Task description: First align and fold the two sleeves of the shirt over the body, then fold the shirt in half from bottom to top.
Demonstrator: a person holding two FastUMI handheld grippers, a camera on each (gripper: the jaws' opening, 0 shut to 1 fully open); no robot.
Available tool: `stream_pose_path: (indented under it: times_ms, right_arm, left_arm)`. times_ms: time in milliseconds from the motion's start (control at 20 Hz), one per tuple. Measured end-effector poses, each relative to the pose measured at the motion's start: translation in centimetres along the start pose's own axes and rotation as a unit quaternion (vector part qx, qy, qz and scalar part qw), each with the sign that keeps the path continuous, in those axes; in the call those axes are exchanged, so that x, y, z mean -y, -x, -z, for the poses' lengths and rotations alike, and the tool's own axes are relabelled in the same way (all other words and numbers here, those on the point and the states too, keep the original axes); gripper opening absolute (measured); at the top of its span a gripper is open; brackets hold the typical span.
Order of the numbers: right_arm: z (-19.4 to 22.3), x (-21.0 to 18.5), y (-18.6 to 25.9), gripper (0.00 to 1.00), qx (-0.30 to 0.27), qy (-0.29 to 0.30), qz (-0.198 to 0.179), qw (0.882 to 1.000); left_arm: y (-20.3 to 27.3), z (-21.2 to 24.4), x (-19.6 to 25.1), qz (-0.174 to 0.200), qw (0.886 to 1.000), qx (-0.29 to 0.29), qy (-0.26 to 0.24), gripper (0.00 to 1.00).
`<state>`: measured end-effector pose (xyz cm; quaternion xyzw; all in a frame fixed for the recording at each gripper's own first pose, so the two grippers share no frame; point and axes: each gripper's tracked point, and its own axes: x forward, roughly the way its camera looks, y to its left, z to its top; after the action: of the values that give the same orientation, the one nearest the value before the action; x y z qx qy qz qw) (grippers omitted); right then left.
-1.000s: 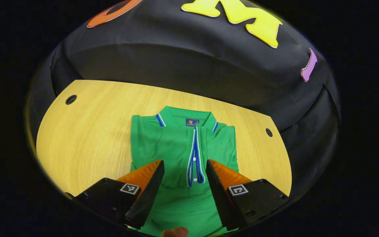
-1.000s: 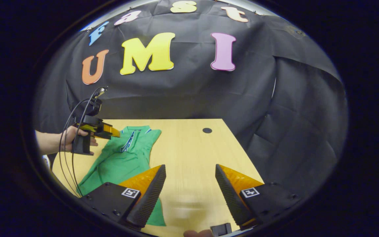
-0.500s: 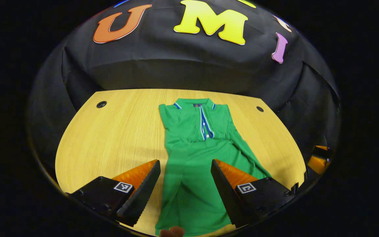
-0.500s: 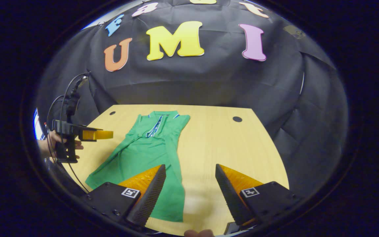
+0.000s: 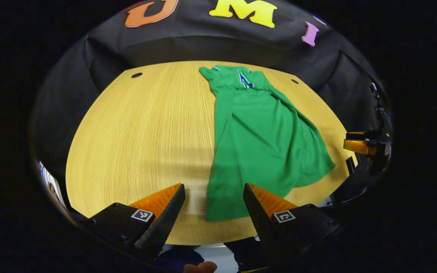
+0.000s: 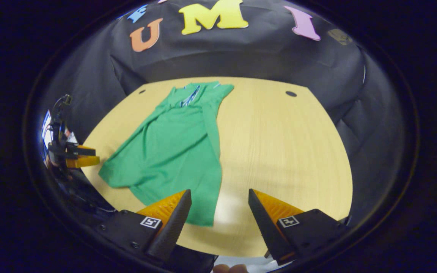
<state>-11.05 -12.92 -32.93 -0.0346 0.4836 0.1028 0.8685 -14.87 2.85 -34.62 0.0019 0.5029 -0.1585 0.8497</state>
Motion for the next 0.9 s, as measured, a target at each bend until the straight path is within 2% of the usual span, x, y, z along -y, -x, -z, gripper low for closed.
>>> stream_pose_path:
  times_ms: [150,250,400,650,750,800,850,900]
  right_arm:
    - [2.9,-0.8,-0.9,0.96,-0.036,0.012,0.001,0.999]
    - [3.3,-0.9,-1.8,0.95,-0.046,0.01,0.004,0.999]
    - [2.6,-1.8,-2.6,0.96,-0.046,0.02,0.007,0.999]
    - [4.4,-3.6,-4.0,0.96,-0.071,0.048,0.005,0.996]
    - [4.3,-3.7,-3.7,0.94,-0.065,0.069,0.008,0.995]
    - [4.7,-3.7,-3.6,0.96,-0.071,0.065,0.005,0.995]
    - [4.8,-3.6,-3.5,0.94,-0.066,0.063,0.003,0.996]
    - [4.6,-3.6,-3.8,0.97,-0.069,0.07,0.001,0.995]
  left_arm:
    - [-0.6,2.2,0.2,0.003,0.999,-0.016,-0.033,0.99]
    - [-1.2,2.8,0.5,0.011,0.998,-0.018,-0.052,0.99]
    - [-2.1,3.0,1.0,0.02,0.999,-0.023,-0.044,0.99]
    - [-2.6,2.6,1.2,0.009,0.999,-0.022,-0.041,1.0]
    - [-2.7,3.0,1.3,-0.007,0.997,-0.025,-0.071,0.99]
    - [-2.7,2.8,1.3,-0.012,0.996,-0.024,-0.09,0.99]
    - [-3.0,3.1,1.6,-0.011,0.996,-0.028,-0.087,0.98]
    - [-2.9,3.3,1.7,-0.013,0.996,-0.03,-0.079,0.87]
